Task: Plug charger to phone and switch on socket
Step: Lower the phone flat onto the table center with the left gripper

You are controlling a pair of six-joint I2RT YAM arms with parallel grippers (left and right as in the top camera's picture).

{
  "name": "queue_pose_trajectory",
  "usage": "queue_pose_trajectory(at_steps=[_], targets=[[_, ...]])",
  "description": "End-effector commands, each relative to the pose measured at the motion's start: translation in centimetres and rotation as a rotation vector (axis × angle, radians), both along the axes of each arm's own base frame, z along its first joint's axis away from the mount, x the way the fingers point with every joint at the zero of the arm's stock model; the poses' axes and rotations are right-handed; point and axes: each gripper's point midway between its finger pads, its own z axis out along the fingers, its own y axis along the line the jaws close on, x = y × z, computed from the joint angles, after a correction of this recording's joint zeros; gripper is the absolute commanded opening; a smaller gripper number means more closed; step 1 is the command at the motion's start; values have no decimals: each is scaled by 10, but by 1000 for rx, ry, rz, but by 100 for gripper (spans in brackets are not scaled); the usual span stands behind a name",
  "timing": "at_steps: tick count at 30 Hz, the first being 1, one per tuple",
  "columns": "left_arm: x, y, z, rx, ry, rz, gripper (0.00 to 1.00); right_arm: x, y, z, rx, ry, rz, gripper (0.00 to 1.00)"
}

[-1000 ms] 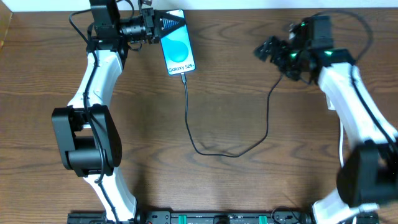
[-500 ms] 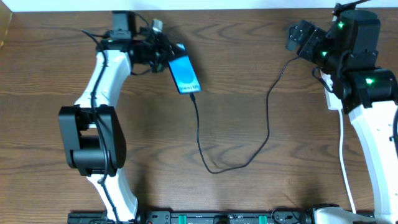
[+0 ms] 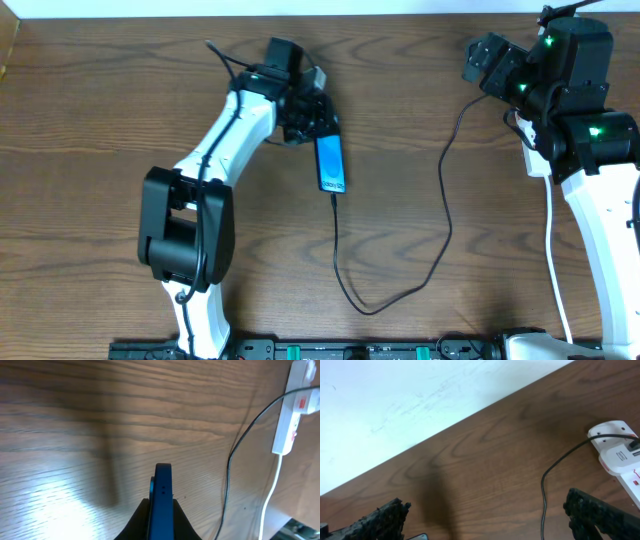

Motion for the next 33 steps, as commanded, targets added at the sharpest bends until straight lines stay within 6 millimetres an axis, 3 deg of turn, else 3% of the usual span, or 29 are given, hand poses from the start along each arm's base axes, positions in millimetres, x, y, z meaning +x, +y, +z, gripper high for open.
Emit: queue_pose_trajectory(at_steps=[1, 12, 16, 24, 33], targets=[[-7, -17, -3, 19, -34, -56, 7, 0, -2, 2, -21, -3, -5, 99], [-27, -59, -3, 7, -60, -154, 8, 0, -2, -4, -23, 16, -5, 99], [-29, -71, -16, 4, -41, -156, 7, -1, -2, -5, -24, 23, -5, 99], [-24, -75, -59, 3, 53, -91, 8, -3, -2, -8, -25, 34, -4, 99], [-21, -69, -73, 44, 80, -45, 7, 0, -2, -14, -26, 50, -4, 99]])
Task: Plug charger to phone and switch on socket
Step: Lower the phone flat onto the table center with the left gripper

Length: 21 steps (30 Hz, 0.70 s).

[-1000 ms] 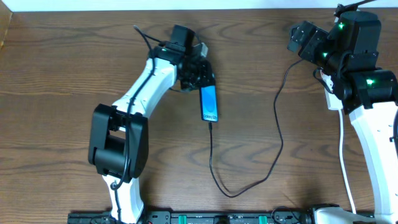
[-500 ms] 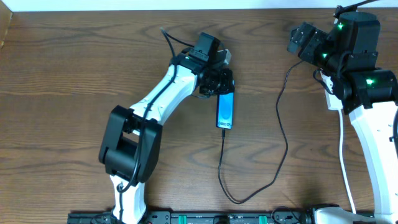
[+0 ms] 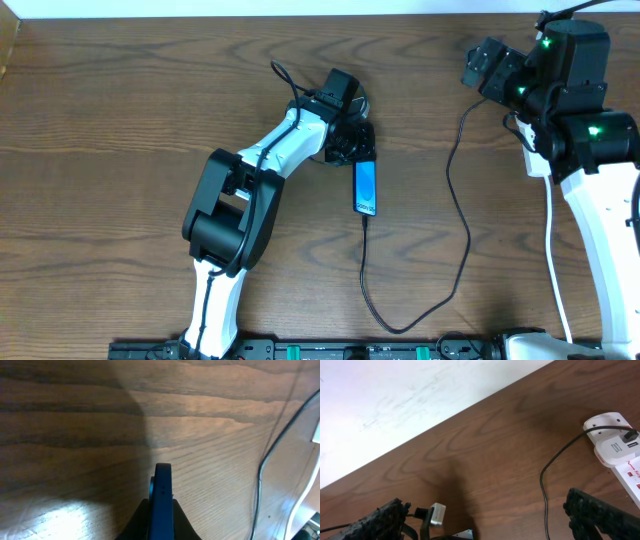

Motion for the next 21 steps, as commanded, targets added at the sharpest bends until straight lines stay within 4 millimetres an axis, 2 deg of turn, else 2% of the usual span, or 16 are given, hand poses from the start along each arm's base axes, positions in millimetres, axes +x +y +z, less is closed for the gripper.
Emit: queue_pose_trajectory(at_steps=[1, 4, 12, 19, 21], targets=[[4, 4, -3, 19, 11, 45, 8, 4, -1, -6, -21, 13, -2, 99], [3, 2, -9, 22, 18, 44, 8, 4, -1, -7, -21, 15, -1, 99], [-5, 4, -48, 44, 118, 73, 8, 3, 4, -7, -22, 18, 11, 99], [-8, 4, -53, 42, 133, 70, 8, 3, 4, -8, -22, 19, 11, 99], [-8, 4, -54, 43, 133, 71, 13, 3, 4, -8, -22, 19, 11, 99]])
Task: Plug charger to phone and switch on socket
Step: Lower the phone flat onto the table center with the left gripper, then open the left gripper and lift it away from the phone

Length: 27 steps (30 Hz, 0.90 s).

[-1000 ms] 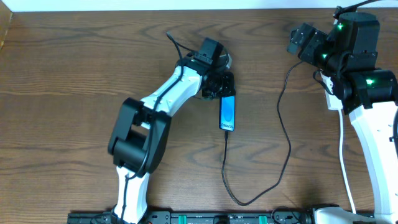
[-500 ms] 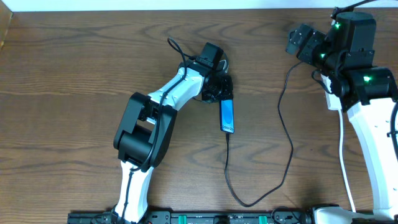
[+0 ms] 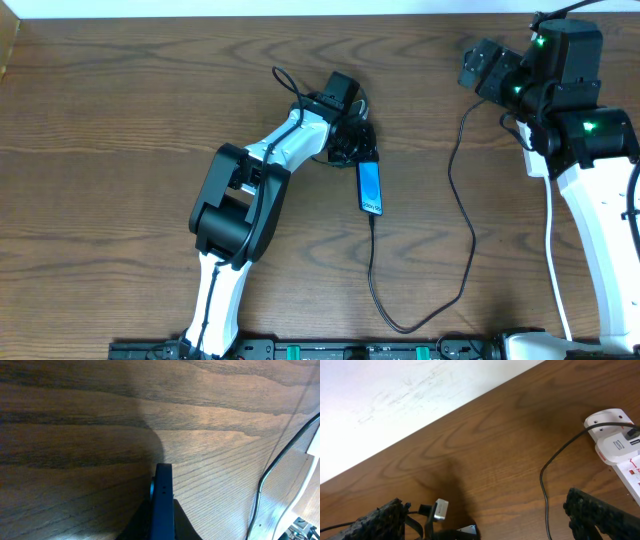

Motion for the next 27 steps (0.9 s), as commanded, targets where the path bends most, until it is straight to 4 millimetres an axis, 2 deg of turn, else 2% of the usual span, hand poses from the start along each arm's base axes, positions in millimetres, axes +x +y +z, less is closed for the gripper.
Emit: queue_pose_trajectory(at_steps=[1, 2, 4, 9, 14, 18, 21, 23, 27], targets=[[-10, 10, -35, 68, 68, 16, 17, 1, 2, 0, -18, -1, 4, 99], [-10, 10, -35, 68, 68, 16, 30, 1, 2, 0, -18, 0, 4, 99], [-10, 10, -35, 69, 68, 16, 47, 1, 2, 0, -18, 0, 4, 99], [-9, 13, -36, 79, 67, 21, 79, 1, 2, 0, -18, 0, 4, 99], [-8, 21, -39, 102, 73, 36, 82, 1, 2, 0, -18, 1, 4, 99], [-5, 40, -45, 168, 85, 71, 83, 0, 2, -1, -19, 5, 4, 99], [-3, 63, -50, 242, 94, 106, 84, 0, 2, -1, -19, 7, 4, 99], [0, 86, -51, 312, 101, 143, 85, -1, 2, -2, -19, 8, 4, 99], [9, 130, -40, 424, 74, 178, 87, -1, 2, -2, -19, 11, 4, 99]])
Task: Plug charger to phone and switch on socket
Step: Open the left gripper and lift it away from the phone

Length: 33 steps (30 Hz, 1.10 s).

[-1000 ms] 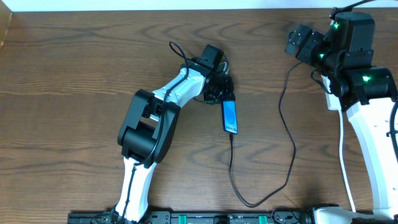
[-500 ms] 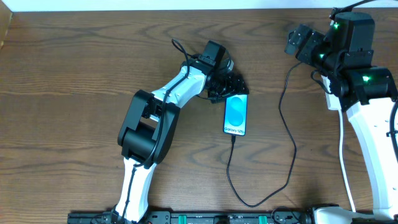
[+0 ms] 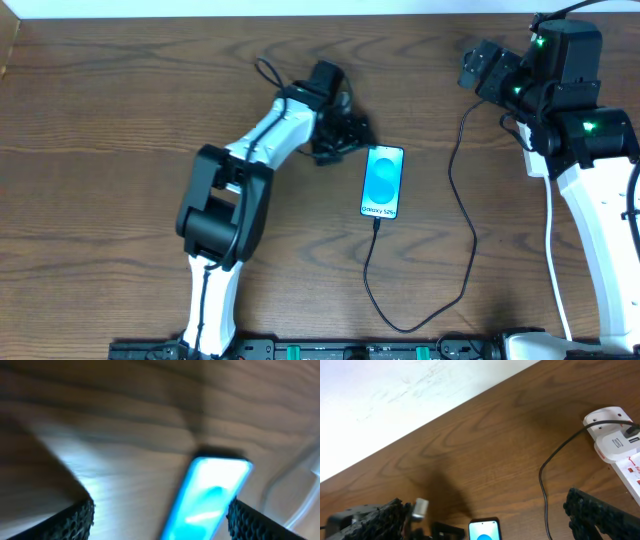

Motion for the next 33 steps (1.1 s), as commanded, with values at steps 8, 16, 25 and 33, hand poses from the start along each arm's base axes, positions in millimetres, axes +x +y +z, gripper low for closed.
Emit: queue_pose_trajectory(at_steps=[8, 16, 25, 33], targets=[[11, 170, 43, 551, -124, 93, 87, -2, 1, -3, -19, 16, 4, 99], [-8, 197, 165, 584, -359, 198, 87, -2, 1, -3, -20, 16, 4, 99], [-23, 201, 222, 540, -499, 247, 88, -1, 1, -3, -19, 13, 4, 99], [-23, 201, 222, 540, -499, 247, 88, -1, 1, -3, -19, 13, 3, 99]])
